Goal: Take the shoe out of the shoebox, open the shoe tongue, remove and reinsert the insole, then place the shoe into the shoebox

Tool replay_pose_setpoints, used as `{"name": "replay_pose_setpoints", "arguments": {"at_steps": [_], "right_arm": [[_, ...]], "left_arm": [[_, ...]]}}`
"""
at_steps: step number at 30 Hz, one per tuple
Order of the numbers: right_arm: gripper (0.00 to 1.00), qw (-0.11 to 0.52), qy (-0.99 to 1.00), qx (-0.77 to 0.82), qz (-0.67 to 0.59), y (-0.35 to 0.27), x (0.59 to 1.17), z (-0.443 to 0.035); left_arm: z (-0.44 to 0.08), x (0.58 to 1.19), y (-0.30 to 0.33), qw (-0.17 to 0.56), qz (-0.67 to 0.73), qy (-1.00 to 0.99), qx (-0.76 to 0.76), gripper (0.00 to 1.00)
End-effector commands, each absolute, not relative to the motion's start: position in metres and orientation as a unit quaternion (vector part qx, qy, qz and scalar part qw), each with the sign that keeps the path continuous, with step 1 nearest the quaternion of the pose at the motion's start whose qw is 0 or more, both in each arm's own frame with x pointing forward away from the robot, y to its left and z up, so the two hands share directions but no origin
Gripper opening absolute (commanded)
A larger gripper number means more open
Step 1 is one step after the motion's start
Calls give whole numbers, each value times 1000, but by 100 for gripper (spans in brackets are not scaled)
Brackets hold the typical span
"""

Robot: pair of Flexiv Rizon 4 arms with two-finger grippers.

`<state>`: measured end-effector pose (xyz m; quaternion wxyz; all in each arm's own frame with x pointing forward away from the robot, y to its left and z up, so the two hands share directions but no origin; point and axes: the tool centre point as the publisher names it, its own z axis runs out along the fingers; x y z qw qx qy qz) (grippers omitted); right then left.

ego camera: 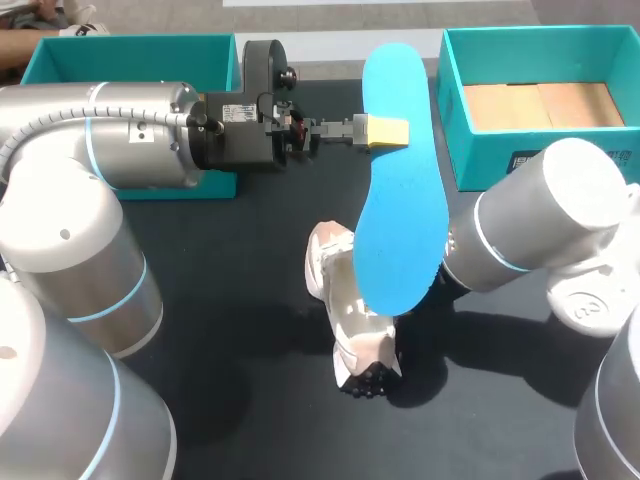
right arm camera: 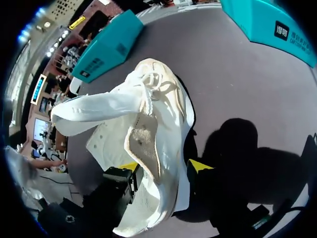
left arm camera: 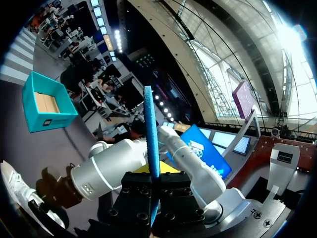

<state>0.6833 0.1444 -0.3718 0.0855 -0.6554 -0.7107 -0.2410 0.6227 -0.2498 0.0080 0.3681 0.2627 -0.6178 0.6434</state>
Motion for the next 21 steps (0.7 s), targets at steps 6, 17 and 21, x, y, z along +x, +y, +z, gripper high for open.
{"name": "replay_pose_setpoints", "arguments": {"at_steps": [6,17,21], "right_arm": [[100,176,-680,-624,-343,123,670,-345],[100,228,-685,-560,-406,130,674,-333],[100,228,-685,-560,-406,130,674,-333]], "left_arm": [[7,622,-251,368,644,-617,263,0],[7,622,-251,368,644,-617,263,0],[7,622,-251,368,644,-617,263,0]]}}
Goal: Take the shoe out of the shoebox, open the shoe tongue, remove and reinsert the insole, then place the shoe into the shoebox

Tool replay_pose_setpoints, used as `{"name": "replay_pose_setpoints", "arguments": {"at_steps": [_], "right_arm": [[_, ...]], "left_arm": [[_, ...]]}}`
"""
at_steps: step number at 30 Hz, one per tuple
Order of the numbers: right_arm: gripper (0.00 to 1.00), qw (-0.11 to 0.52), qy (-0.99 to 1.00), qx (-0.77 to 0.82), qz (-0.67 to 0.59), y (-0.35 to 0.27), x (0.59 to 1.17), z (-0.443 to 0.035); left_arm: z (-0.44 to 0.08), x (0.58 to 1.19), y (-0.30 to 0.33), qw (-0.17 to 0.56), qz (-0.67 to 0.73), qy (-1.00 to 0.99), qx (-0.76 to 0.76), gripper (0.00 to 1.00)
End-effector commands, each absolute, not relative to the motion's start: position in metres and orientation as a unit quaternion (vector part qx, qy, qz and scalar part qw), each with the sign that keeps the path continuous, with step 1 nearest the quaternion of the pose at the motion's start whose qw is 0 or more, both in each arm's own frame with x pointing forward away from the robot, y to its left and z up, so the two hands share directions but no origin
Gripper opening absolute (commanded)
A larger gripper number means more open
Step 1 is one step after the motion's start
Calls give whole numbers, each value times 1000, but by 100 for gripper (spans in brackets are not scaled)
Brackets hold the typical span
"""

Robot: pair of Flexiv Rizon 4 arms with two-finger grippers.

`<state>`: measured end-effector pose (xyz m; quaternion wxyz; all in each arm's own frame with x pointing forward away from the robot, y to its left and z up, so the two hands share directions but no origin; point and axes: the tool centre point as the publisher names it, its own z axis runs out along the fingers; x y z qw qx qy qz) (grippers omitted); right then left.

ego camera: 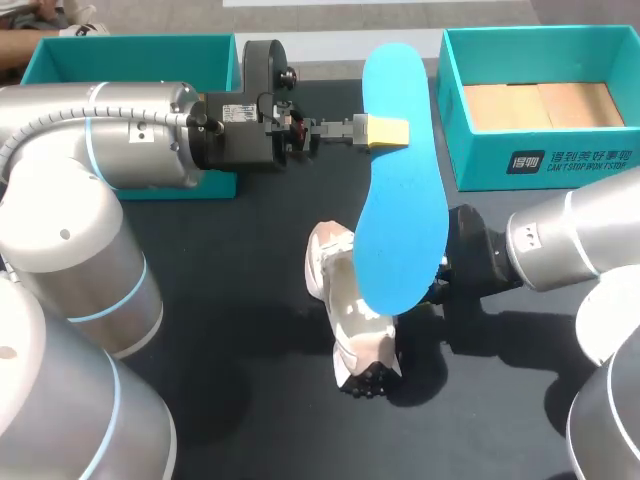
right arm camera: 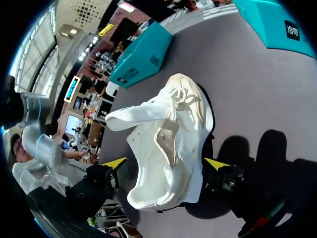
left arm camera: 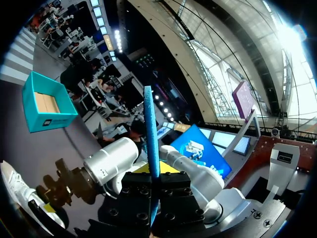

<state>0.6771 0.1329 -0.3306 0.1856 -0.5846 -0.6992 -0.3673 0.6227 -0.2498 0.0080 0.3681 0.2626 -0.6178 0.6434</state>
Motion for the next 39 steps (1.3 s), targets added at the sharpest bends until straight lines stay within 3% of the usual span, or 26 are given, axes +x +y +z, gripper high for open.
{"name": "replay_pose_setpoints", "arguments": {"at_steps": [1,9,16,24,39], "right_arm": [[100,228,-685,-560,-406,130,674,-333],[100,281,-657,-549,-434,119,678,-295],[100,288,-640,-534,-471,107,688,-252],[100,355,-588,-525,-502,96,697,-206],[100,391,-566,-542,-483,96,701,-187]], "left_arm": [[7,622,-251,368,644,-617,263,0],[7,622,-251,368,644,-617,263,0],[7,622,-251,368,644,-617,263,0],[7,622,-251,368,644,-617,263,0],[7,622,-251,368,644,-617,263,0]]}}
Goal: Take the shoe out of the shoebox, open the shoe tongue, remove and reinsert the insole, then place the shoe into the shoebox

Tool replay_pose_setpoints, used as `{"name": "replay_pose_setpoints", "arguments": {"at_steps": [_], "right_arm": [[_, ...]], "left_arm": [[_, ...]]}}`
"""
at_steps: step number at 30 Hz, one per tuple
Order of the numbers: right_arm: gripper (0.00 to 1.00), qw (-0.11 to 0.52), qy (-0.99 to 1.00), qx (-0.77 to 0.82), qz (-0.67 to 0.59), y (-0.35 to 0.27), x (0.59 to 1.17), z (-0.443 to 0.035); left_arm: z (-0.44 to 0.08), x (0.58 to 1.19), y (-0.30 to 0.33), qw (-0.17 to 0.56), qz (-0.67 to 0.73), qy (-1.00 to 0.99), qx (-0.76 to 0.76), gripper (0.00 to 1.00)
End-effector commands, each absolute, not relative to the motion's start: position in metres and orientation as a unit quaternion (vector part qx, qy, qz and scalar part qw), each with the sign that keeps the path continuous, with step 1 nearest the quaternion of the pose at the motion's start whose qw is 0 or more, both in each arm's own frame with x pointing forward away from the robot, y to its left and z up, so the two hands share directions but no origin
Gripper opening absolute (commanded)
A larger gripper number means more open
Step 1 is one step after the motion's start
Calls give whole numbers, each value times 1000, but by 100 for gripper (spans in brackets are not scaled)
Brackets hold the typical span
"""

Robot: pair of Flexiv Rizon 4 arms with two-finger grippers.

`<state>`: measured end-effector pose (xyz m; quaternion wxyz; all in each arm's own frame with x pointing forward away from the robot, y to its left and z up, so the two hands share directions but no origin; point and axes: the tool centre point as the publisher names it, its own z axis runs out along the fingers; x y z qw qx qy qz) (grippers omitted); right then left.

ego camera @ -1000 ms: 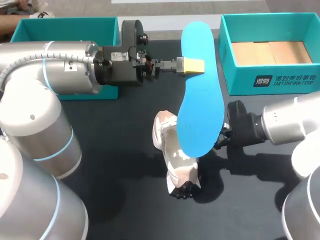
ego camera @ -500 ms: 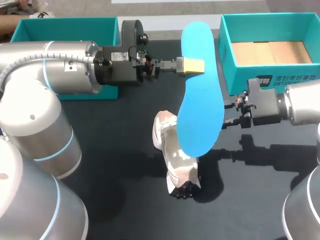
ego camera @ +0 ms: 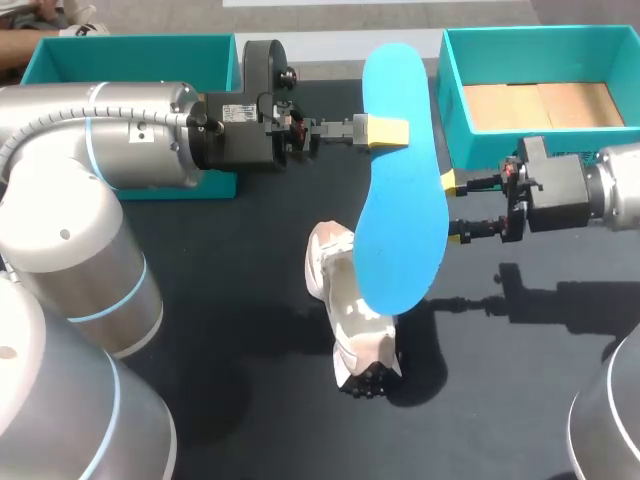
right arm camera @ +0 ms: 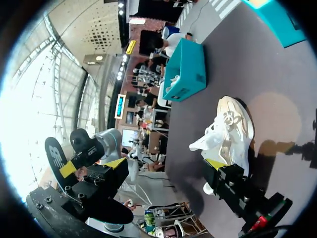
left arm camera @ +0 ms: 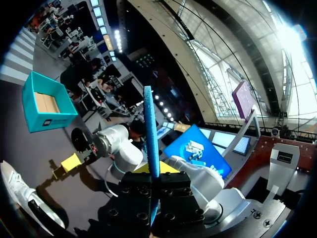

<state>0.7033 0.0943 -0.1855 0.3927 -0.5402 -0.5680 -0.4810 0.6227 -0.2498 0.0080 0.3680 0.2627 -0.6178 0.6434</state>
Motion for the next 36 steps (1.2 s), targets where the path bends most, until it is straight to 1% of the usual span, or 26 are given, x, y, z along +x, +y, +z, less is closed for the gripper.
{"name": "replay_pose_setpoints", "arguments": {"at_steps": [1,14,16,20,24,25,29,36], "right_arm": [[100,391,-566,-542,-483,96,701,-187],[100,391,-566,-542,-483,96,701,-187],[100,391,-566,-542,-483,96,701,-187],[100,391,-566,-542,-483,96,701,-187],[100,391,-566,-542,-483,96,701,-187],[100,391,-566,-542,-483,96,701,-187],[100,391,-566,-542,-483,96,701,-187],[100,391,-566,-542,-483,96,701,-187]], "left_arm": [[7,622,-251,368,644,-617,263,0],[7,622,-251,368,644,-617,263,0],[0,623,-245,343,646,-635,249,0],[-12,630,-234,256,670,-669,195,0],[-15,632,-228,161,716,-673,91,0],[-16,631,-226,153,726,-665,78,0],[-27,639,-221,-12,735,-676,-62,0],[-37,642,-213,-137,709,-671,-170,0]]}}
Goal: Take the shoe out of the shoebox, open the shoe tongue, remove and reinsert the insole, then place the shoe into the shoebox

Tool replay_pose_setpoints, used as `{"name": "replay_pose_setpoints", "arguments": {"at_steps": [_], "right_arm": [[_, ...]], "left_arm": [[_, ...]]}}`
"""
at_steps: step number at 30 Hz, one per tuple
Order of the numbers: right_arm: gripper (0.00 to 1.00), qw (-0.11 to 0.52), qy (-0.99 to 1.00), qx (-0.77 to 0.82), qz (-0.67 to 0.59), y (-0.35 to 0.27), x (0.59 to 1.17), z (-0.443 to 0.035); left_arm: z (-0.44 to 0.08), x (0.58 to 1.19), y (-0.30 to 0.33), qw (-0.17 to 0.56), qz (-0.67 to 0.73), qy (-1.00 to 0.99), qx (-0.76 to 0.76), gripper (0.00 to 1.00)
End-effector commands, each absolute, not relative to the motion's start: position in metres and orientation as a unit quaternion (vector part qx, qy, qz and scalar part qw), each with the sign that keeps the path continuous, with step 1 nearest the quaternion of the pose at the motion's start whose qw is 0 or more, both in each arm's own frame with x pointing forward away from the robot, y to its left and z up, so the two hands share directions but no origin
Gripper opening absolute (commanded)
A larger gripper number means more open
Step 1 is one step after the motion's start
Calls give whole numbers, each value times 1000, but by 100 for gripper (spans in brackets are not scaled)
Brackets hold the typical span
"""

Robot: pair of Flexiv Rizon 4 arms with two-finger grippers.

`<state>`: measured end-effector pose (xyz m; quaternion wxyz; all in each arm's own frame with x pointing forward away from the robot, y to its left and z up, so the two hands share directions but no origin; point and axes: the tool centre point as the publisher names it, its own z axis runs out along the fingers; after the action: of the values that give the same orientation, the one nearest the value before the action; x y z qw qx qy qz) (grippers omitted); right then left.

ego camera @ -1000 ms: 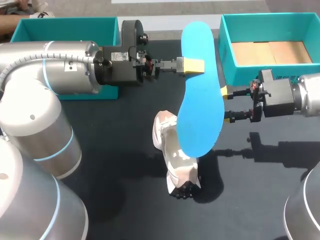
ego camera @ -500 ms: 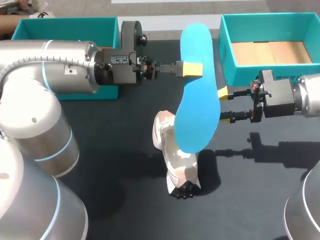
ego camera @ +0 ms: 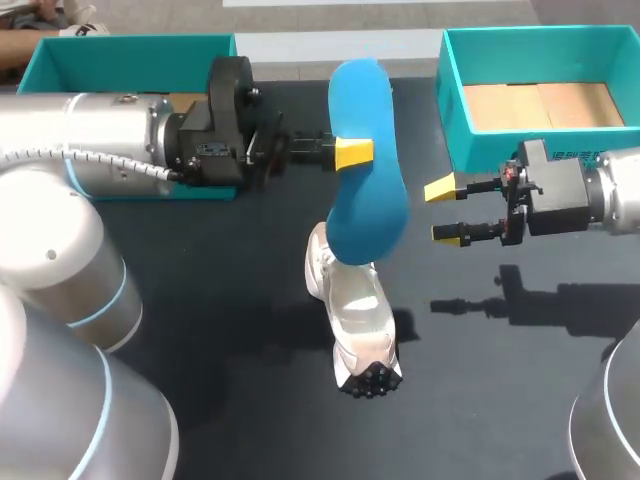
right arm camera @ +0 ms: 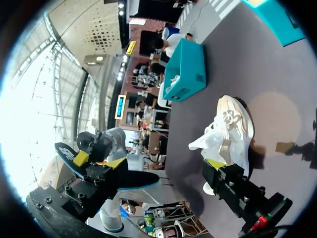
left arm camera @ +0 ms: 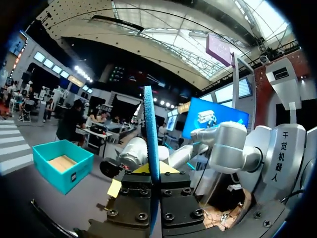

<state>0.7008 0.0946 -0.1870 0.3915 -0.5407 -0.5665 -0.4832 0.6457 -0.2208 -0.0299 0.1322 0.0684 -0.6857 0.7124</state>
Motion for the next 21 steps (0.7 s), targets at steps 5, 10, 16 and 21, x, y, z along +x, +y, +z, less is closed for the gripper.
{"name": "replay_pose_setpoints", "arguments": {"at_steps": [5,10,16,21], "right_arm": [[100,391,-566,-542,-483,96,701,-187],[100,391,-566,-542,-483,96,701,-187],[100,391,-566,-542,-483,96,701,-187],[100,391,-566,-542,-483,96,701,-187]], "left_arm": [[-37,644,-213,-151,704,-670,-182,0],[-37,644,-213,-151,704,-670,-182,0],[-37,644,-213,-151,704,-670,-182,0],[-54,643,-207,-212,680,-645,-277,0]]}}
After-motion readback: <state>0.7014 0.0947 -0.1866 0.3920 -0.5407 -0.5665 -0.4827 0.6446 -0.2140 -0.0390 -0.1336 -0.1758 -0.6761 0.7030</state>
